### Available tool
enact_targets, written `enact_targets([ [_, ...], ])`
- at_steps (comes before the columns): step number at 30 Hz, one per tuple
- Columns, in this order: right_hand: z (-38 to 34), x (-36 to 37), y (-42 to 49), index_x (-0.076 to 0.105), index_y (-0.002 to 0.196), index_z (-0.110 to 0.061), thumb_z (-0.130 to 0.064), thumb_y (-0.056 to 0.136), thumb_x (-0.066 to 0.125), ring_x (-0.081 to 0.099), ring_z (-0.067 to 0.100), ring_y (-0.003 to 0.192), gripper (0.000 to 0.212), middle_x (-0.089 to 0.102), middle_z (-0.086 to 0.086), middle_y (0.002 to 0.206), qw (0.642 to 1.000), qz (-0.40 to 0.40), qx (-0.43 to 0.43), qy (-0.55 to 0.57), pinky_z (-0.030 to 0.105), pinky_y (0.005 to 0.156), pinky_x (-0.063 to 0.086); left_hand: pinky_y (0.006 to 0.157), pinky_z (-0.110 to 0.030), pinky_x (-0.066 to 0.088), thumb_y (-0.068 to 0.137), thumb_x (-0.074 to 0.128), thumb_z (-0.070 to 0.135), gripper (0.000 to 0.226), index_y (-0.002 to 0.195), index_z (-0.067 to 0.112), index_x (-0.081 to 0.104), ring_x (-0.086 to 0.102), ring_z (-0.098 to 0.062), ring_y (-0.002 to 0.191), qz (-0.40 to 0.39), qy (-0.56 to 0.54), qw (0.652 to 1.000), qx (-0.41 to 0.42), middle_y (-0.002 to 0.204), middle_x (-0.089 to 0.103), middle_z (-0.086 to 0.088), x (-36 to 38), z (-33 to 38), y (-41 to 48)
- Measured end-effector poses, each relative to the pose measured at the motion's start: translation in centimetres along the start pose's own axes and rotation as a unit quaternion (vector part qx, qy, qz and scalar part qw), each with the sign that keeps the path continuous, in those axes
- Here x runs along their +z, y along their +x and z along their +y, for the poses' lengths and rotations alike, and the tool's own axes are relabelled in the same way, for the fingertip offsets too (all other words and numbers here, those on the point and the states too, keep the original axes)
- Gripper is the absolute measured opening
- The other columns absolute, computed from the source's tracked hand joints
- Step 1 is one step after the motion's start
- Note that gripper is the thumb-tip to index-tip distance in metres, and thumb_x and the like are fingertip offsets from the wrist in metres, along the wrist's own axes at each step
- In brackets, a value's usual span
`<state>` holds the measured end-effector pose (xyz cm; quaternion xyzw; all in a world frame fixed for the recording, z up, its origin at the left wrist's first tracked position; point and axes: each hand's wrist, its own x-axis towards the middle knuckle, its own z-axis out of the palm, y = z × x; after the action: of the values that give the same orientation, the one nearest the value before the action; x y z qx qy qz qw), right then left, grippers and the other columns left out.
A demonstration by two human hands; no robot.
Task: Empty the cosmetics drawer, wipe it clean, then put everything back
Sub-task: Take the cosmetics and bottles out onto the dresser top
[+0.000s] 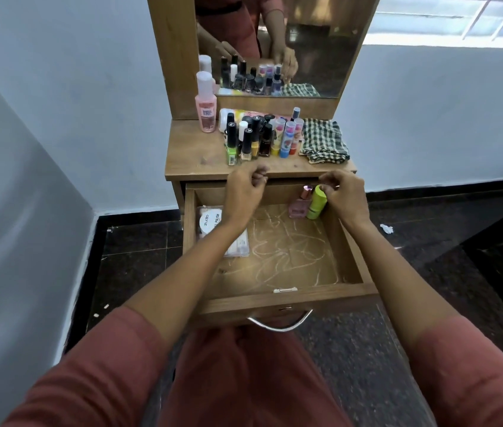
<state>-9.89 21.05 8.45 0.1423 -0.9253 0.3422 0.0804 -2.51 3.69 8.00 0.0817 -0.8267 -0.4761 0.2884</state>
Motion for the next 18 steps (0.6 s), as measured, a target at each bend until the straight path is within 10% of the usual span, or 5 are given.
enact_targets([
  [18, 3.7, 2.8, 0.5, 0.054, 0.120, -0.006, 0.001, 0.075, 0.064, 0.050, 0.032, 0.112, 0.047, 0.057, 0.018, 0.116, 0.997, -0.054, 0.032, -0.050, 0.037, 0.097, 0.041, 0.088, -0.033, 0.048, 0.078, 0.057, -0.008, 0.039, 0.114, 0.005, 0.061, 0.059, -0.027, 0.103, -0.177, 0.075, 0.979, -0.069, 0.111, 0.064, -0.016, 8.6, -2.5, -0.1],
])
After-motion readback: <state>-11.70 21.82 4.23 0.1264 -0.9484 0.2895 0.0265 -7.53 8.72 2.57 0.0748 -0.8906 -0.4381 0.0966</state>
